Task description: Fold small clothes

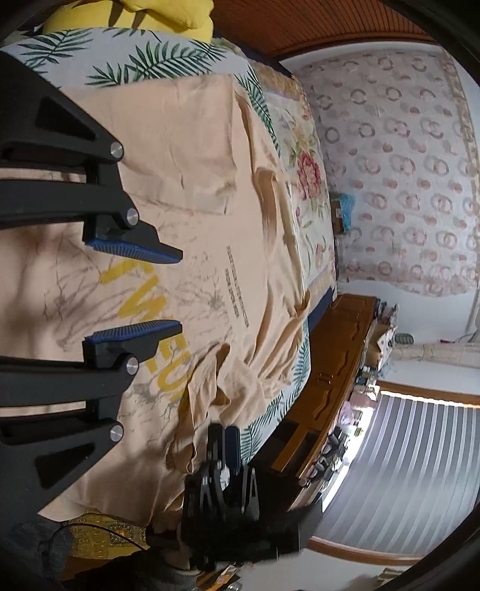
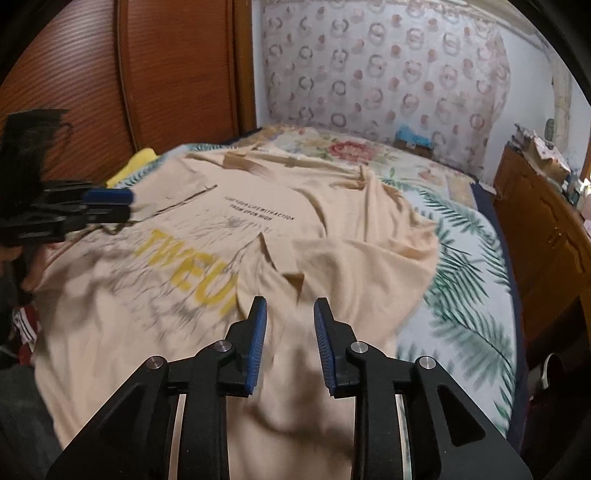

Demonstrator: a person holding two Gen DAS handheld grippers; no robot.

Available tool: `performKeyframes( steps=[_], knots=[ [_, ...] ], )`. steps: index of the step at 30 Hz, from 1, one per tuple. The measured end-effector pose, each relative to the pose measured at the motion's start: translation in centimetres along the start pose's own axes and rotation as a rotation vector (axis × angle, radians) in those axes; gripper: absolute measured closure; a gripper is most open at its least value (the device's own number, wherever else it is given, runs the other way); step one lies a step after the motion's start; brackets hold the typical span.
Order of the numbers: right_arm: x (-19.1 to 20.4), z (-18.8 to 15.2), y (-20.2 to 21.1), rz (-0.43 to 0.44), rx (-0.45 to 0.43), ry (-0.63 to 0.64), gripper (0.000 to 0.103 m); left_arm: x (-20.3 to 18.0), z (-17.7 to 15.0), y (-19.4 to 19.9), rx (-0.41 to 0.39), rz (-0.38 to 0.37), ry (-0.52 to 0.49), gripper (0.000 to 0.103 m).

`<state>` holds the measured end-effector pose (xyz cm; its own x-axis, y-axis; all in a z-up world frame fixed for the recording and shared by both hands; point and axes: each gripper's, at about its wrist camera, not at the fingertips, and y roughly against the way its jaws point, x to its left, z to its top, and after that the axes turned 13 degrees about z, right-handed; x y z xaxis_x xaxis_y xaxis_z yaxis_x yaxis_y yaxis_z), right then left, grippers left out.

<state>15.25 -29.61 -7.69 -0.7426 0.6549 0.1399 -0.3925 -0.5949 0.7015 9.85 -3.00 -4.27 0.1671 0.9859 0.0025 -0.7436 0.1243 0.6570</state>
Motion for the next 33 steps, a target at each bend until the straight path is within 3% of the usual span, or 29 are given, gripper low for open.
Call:
performKeyframes(
  steps=[5, 6, 8, 17, 20, 24, 26, 30, 33],
  knots=[
    [-1.6, 1.0, -4.6, -0.067, 0.103, -0.006, 0.08, 1.7, -0.7, -0.4, 0.011, 0.026, 0.029, 0.074],
    [-1.8, 0.9, -5.0, -0.071, 0.112, -0.006, 0.088, 1.9, -0.8, -0.5, 0.013, 0.029, 0.033, 0.074],
    [-1.8, 0.9, -5.1, -0.08, 0.105, -0.004, 0.096, 2.7, -1.0, -0.7, 0.018, 0.039, 0.048, 0.074],
    [0.6, 0.9, -3.7, 0.083, 0.078, 0.039, 0.1, 6.5, -1.1, -1.3, 0.022, 0.114, 0.107, 0.074],
    [0.8, 0.9, -3.2, 0.101, 0.069, 0.044, 0.087, 8.2, -0.9, -1.7, 0.028, 0.142, 0.126, 0.074],
    [0.0, 1.6, -2.6, 0.031, 0.052, 0.032, 0.061, 10.3, -0.3, -2.5, 0.044, 0.175, 0.142, 0.074],
    [-1.1, 1.9, -2.2, -0.002, 0.039, 0.016, 0.054, 11.7, 0.1, -3.1, 0.05, 0.198, 0.153, 0.074],
    [-4.6, 2.6, -1.5, -0.072, 0.009, -0.036, 0.046, 14.3, 0.8, -4.7, 0.079, 0.225, 0.179, 0.074],
    [-7.9, 2.8, -1.9, -0.14, 0.019, -0.083, 0.046, 16.2, 1.2, -6.4, 0.107, 0.257, 0.188, 0.074]
  ],
)
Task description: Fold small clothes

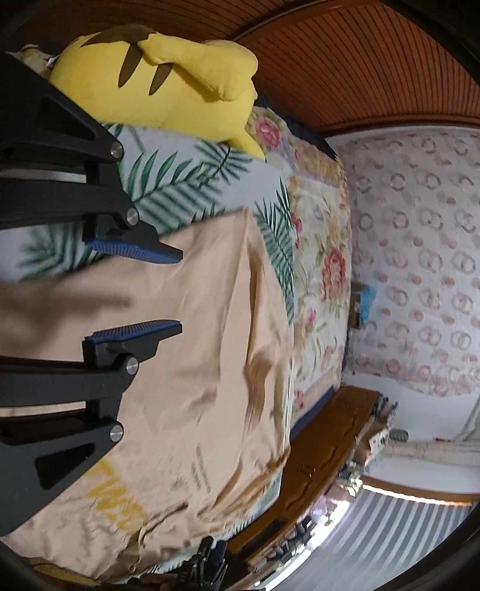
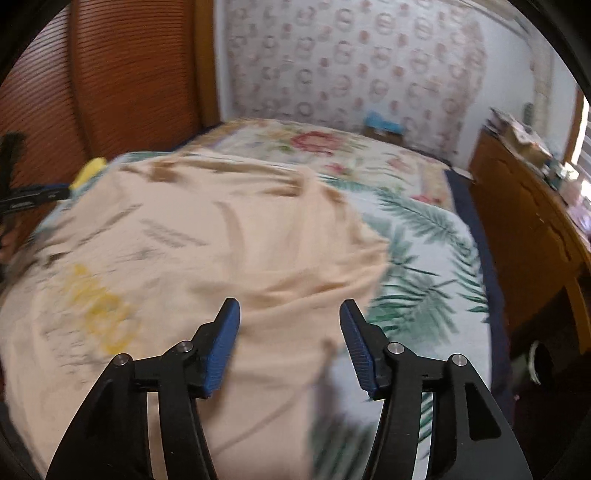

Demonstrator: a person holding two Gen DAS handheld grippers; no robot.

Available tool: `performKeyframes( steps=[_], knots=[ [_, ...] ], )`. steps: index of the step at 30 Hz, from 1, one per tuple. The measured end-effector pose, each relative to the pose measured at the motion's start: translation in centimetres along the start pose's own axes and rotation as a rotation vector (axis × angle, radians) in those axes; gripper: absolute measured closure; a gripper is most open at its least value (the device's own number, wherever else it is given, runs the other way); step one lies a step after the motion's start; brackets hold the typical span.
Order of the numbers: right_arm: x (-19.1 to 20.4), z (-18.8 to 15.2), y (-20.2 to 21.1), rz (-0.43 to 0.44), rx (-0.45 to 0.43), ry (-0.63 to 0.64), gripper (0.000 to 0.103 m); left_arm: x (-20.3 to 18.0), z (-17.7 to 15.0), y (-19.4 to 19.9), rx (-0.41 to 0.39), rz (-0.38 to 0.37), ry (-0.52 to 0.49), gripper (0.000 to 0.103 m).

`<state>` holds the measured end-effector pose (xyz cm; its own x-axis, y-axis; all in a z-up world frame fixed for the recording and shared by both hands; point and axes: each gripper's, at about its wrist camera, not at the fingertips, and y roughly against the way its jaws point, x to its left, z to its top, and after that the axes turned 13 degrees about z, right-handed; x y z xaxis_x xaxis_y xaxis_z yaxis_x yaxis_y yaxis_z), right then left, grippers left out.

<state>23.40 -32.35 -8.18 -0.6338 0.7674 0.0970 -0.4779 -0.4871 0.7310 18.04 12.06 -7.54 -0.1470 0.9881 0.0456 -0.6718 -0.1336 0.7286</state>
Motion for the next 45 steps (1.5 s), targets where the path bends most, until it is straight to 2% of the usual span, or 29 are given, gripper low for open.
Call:
performKeyframes(
  steps=[2, 3, 6, 11, 14, 18, 25, 38, 39, 40, 42, 43, 45],
  knots=[
    [-2.2, 0.1, -0.9, -0.094, 0.028, -0.045, 0.046, 0.6, 0.3, -0.9, 0.011, 0.01, 0.0, 0.074],
    [-3.1, 0.2, -1.1, -0.1, 0.029, -0.071, 0.046, 1.0, 0.4, -1.5, 0.018, 0.016, 0.004, 0.074],
    [-5.2, 0.3, -1.8, -0.061, 0.027, -0.133, 0.046, 1.5, 0.9, -3.0, 0.045, 0.01, 0.014, 0.074],
    [-5.7, 1.1, -3.0, -0.048, 0.039, -0.131, 0.046, 1.8, 1.7, -5.7, 0.084, 0.008, 0.001, 0.074],
    [-5.9, 1.8, -3.6, -0.037, 0.036, -0.14, 0.046, 1.7, 2.2, -6.2, 0.073, 0.012, -0.02, 0.072],
    [-6.3, 2.4, -4.2, -0.008, 0.036, -0.146, 0.045, 1.4, 2.5, -6.8, 0.049, 0.038, -0.048, 0.065],
    [-6.0, 2.6, -4.5, -0.008, 0.034, -0.126, 0.045, 1.3, 3.3, -7.7, 0.051, 0.048, -0.058, 0.054],
    [-5.9, 2.6, -4.6, -0.008, 0.034, -0.127, 0.045, 1.2, 5.4, -9.2, 0.068, 0.018, -0.079, 0.052],
    [-5.9, 2.6, -4.6, -0.008, 0.034, -0.126, 0.045, 1.1, 5.4, -9.2, 0.066, 0.015, -0.079, 0.054],
    [-5.9, 2.6, -4.6, -0.009, 0.034, -0.126, 0.045, 1.1, 5.3, -9.1, 0.058, 0.0, -0.083, 0.066],
    [-5.9, 2.6, -4.6, -0.01, 0.035, -0.124, 0.045, 1.2, 5.3, -9.0, 0.05, -0.017, -0.087, 0.079],
    [-5.9, 2.6, -4.6, -0.009, 0.035, -0.125, 0.045, 1.2, 5.3, -9.0, 0.051, -0.029, -0.085, 0.091],
    [-6.0, 2.9, -4.8, -0.001, 0.047, -0.12, 0.045, 1.1, 5.4, -8.8, 0.058, -0.056, -0.086, 0.097]
  ],
)
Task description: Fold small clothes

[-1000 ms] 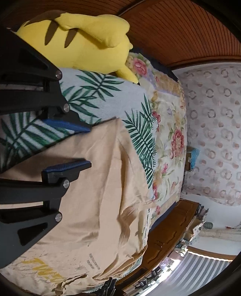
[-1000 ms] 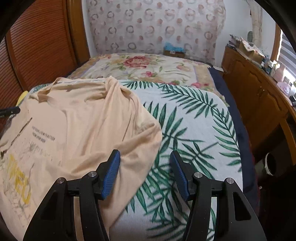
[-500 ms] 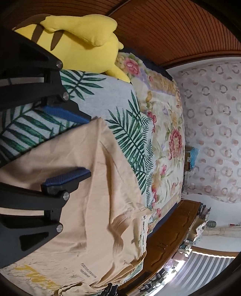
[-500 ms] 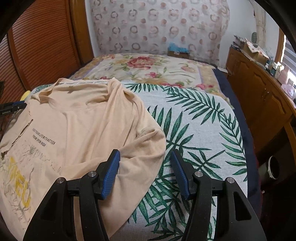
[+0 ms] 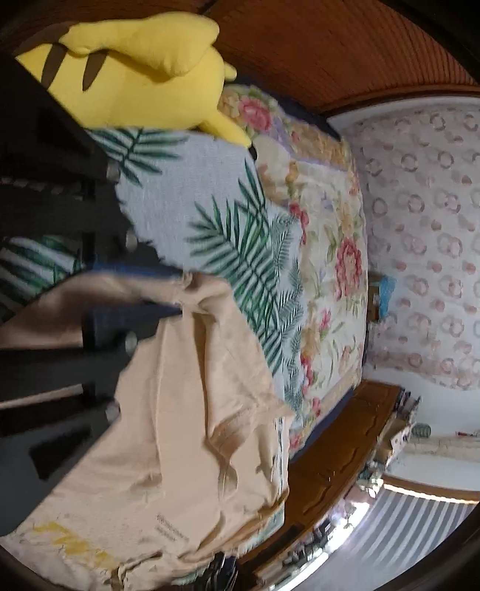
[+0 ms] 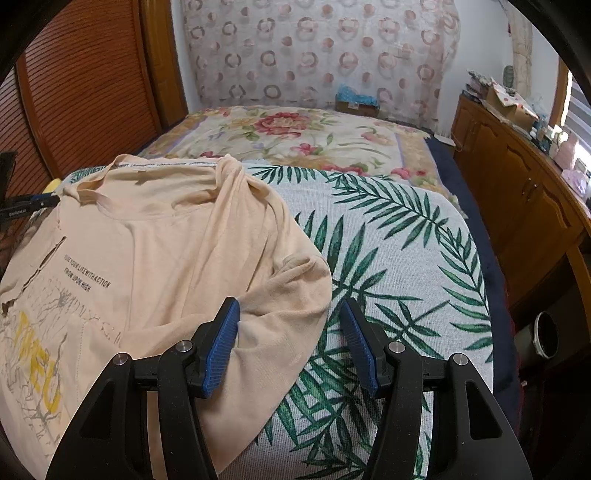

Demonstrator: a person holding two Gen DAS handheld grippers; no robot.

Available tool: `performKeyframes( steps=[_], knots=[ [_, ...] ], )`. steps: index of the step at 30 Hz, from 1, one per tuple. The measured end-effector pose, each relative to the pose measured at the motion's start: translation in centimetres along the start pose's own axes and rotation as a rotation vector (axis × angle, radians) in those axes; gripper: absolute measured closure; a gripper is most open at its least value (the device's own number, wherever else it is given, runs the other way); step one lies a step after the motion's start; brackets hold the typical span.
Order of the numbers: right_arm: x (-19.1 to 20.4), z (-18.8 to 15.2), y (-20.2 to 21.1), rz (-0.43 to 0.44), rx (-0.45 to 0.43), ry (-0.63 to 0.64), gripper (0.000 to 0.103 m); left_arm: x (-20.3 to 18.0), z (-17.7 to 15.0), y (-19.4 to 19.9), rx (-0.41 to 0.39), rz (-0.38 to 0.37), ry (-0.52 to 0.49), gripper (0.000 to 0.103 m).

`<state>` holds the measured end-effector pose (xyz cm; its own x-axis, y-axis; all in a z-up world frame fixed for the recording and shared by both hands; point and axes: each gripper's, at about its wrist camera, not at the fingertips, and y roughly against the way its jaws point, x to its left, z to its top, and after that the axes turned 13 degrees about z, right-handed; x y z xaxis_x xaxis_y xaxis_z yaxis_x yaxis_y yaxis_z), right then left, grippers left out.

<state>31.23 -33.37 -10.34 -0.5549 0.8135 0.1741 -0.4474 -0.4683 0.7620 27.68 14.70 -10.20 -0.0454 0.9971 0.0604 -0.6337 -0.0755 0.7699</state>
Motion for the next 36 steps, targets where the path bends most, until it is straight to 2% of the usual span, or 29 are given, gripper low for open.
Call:
performKeyframes(
  steps=[4, 7, 8, 12, 15, 19, 26, 32, 35, 36],
  knots=[
    [-0.2, 1.1, -0.8, 0.009, 0.021, 0.021, 0.049, -0.5, 0.0, 0.9, -0.026, 0.011, -0.013, 0.1],
    [-0.1, 1.7, -1.2, 0.04, 0.016, 0.042, 0.081, -0.8, -0.1, 3.1, -0.09, 0.005, 0.005, 0.101],
    [0.1, 1.9, -1.4, 0.059, 0.019, 0.051, 0.097, -1.0, -0.2, 4.0, -0.115, 0.007, 0.011, 0.101],
    [1.8, 2.5, -0.5, 0.055, -0.024, 0.09, 0.099, -1.7, -1.1, 9.1, -0.22, -0.005, 0.021, 0.101],
    [3.8, 2.6, 2.2, 0.075, -0.105, 0.116, 0.1, -1.8, -2.0, 12.5, -0.272, -0.019, 0.028, 0.101],
    [6.7, 1.5, 6.7, 0.099, -0.191, 0.158, 0.1, -1.9, -5.6, 17.3, -0.317, -0.048, 0.037, 0.101],
    [9.9, -4.5, 13.4, 0.145, -0.238, 0.16, 0.1, -2.6, -12.7, 22.5, -0.314, -0.082, 0.062, 0.101],
    [10.4, -8.3, 17.8, 0.169, -0.262, 0.13, 0.1, -1.9, -16.0, 26.3, -0.318, -0.085, 0.075, 0.101],
    [10.7, -9.8, 19.1, 0.176, -0.241, 0.115, 0.1, -1.1, -17.3, 28.1, -0.314, -0.069, 0.097, 0.1],
    [10.8, -10.4, 19.5, 0.172, -0.229, 0.118, 0.1, -0.9, -18.0, 28.5, -0.311, -0.058, 0.102, 0.097]
  ],
)
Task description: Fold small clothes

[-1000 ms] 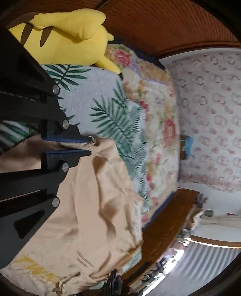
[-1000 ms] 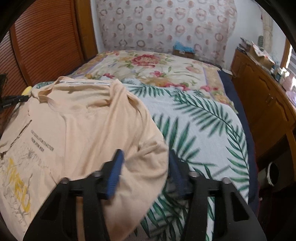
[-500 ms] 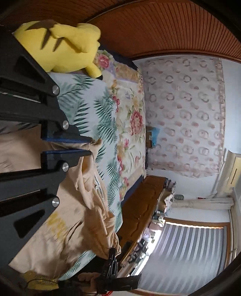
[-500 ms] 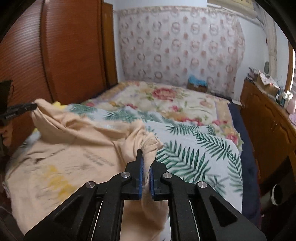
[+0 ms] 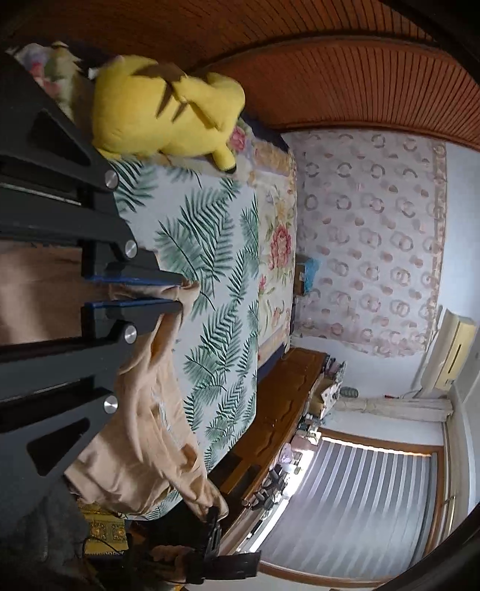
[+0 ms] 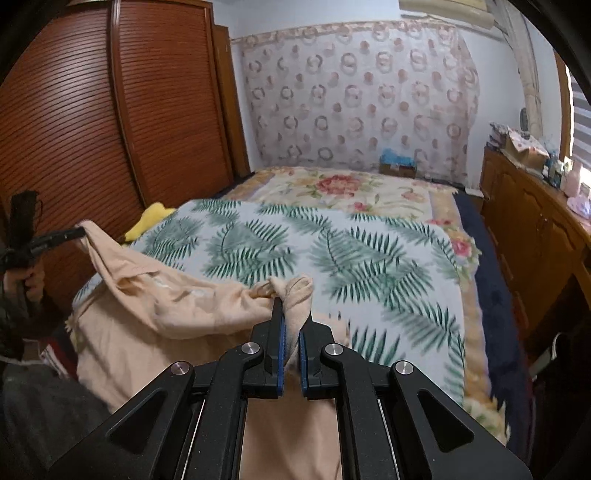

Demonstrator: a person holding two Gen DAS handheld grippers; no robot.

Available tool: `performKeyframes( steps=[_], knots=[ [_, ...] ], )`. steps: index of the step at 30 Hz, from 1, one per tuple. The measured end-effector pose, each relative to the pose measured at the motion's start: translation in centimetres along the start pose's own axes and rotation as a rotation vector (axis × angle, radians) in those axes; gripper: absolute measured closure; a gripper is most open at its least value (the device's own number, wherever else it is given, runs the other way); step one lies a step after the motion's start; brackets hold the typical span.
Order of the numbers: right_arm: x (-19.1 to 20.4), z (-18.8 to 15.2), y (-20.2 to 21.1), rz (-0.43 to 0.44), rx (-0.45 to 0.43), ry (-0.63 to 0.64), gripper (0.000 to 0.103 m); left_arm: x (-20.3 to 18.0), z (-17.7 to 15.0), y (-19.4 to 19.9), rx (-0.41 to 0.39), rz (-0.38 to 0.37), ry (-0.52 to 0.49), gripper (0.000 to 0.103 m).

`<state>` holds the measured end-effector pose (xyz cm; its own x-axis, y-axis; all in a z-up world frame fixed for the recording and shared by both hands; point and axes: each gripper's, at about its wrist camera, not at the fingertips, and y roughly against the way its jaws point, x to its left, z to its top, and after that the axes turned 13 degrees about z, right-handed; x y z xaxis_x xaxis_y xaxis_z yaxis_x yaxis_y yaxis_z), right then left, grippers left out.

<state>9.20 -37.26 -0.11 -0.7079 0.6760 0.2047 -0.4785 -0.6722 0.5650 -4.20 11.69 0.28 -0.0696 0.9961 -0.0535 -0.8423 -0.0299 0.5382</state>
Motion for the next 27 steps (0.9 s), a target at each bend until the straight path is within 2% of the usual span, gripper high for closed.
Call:
performKeyframes(
  steps=[2, 4, 7, 10, 11, 12, 14, 18, 27],
  knots=[
    [0.2, -1.2, 0.4, -0.013, 0.031, -0.007, 0.1, 0.6, -0.7, 0.1, 0.038, 0.019, 0.015, 0.087],
    [0.2, -2.6, 0.0, -0.042, 0.094, -0.007, 0.097, 0.8, -1.3, -0.4, 0.057, 0.06, 0.012, 0.084],
    [-0.2, -3.9, -0.6, -0.055, 0.123, -0.024, 0.093, 1.0, -1.9, -1.7, 0.089, 0.095, -0.006, 0.079],
    [-0.4, -3.8, -0.7, -0.081, 0.107, -0.02, 0.081, 0.7, -2.1, -3.1, 0.108, 0.115, -0.019, 0.079],
    [-0.6, -3.8, -0.9, -0.084, 0.104, -0.014, 0.074, 0.5, -2.3, -3.8, 0.122, 0.114, -0.028, 0.079],
    [-0.6, -3.6, -1.1, -0.092, 0.103, -0.006, 0.06, 0.3, -2.4, -4.4, 0.133, 0.114, -0.037, 0.079],
    [-1.0, -3.4, -1.9, -0.112, 0.107, 0.008, 0.047, -0.2, -2.6, -6.2, 0.16, 0.107, -0.06, 0.079],
    [-2.4, -3.2, -4.2, -0.122, 0.134, 0.001, 0.047, -1.0, -2.4, -9.3, 0.206, 0.082, -0.077, 0.079],
    [-6.0, -3.2, -7.4, -0.127, 0.162, -0.07, 0.044, -0.7, -2.9, -14.0, 0.308, 0.088, -0.074, 0.079]
  ],
)
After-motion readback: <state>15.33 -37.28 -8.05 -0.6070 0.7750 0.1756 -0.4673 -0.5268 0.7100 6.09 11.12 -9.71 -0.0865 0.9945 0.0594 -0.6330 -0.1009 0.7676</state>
